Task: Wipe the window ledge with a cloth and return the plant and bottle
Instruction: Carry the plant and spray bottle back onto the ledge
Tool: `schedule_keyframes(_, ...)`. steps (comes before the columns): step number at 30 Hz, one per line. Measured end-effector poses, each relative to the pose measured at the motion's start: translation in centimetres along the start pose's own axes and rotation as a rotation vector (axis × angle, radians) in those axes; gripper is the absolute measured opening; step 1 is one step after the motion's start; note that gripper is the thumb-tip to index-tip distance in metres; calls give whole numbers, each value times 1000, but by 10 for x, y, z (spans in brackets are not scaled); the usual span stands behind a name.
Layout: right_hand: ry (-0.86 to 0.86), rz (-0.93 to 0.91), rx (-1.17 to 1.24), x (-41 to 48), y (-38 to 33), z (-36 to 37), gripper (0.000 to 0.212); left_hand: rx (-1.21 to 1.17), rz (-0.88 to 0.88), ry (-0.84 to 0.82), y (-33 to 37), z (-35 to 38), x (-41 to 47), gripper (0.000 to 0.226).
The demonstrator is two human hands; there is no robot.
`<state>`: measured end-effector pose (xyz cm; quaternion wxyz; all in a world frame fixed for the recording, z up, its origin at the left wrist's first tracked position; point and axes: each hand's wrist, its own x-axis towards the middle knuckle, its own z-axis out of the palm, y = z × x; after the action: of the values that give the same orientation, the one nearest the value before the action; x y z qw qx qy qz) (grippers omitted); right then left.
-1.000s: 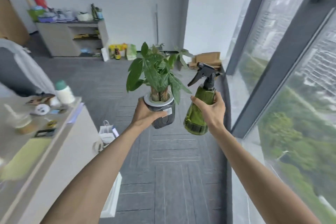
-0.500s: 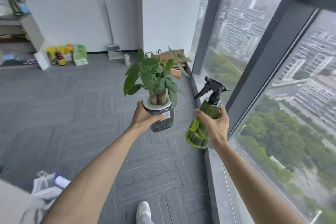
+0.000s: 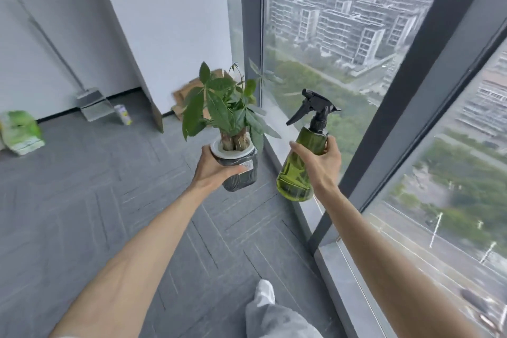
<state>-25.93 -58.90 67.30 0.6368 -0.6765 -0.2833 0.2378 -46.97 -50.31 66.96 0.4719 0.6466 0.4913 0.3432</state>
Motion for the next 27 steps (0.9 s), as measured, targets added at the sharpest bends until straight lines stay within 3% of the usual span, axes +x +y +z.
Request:
schedule_keyframes(4, 34, 17, 0, 88, 5, 51, 43, 39, 7, -63, -7, -3, 111, 50)
schedule_keyframes(10, 78, 49, -44, 195, 6, 116, 44, 66, -66, -94, -12, -6, 254, 74)
schedule_keyframes(12, 103, 67, -66, 230, 12, 141, 46, 87, -48, -132, -18, -3, 308, 67)
schedule_keyframes(15, 185, 76, -82, 279, 23, 184, 48, 75, -18, -196, -29, 3, 387, 63)
schedule_keyframes(18, 277, 98, -99, 324, 24, 223, 48, 100, 7, -275, -39, 6, 466, 88)
schedule_keyframes(22, 405, 121, -81, 375, 23, 254, 45, 177, 23, -423, -58, 20, 572, 101)
schedule_keyframes(27, 592, 171, -71, 430, 37, 264, 47, 177, 30, -540, -34, 60, 648, 90)
